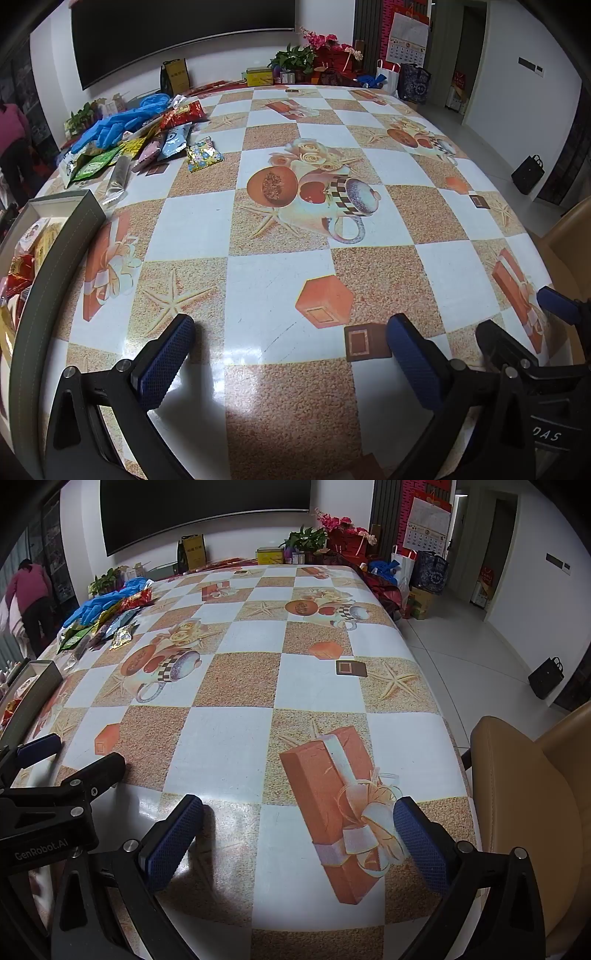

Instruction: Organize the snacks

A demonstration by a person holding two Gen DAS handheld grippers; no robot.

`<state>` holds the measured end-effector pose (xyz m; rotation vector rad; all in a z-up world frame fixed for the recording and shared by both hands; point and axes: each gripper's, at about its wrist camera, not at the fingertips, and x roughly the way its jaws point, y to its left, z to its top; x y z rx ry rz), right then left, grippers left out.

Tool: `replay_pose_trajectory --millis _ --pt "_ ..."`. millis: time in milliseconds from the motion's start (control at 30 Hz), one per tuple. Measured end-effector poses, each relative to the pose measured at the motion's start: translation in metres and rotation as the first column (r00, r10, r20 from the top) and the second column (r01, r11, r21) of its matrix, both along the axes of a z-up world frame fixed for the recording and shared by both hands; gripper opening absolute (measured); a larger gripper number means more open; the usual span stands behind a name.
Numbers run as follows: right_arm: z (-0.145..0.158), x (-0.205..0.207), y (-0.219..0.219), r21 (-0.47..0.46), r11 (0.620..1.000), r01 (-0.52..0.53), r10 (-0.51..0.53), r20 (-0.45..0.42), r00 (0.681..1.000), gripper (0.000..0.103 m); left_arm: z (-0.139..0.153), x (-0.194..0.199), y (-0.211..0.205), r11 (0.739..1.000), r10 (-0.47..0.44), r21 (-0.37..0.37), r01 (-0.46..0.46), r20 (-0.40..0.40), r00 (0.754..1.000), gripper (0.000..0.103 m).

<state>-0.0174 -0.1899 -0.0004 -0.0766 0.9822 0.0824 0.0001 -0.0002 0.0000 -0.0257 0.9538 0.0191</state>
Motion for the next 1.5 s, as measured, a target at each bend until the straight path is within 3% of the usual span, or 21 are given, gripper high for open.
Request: replay_pose_trajectory --millis 1267,1500 --pt "0.000 -0.001 0.005 -0.022 1.000 0.006 -0.006 0.008 1.000 0.103 0.000 0.001 0.000 1.000 -0.001 0.002 0.001 0.011 1.000 0.103" --pt "-0.002 0.018 0.009 -0.025 1.000 0.006 -0.006 0.015 1.000 0.103 0.000 0.001 0.000 1.000 0.002 0.002 -0.002 0.016 1.000 0.103"
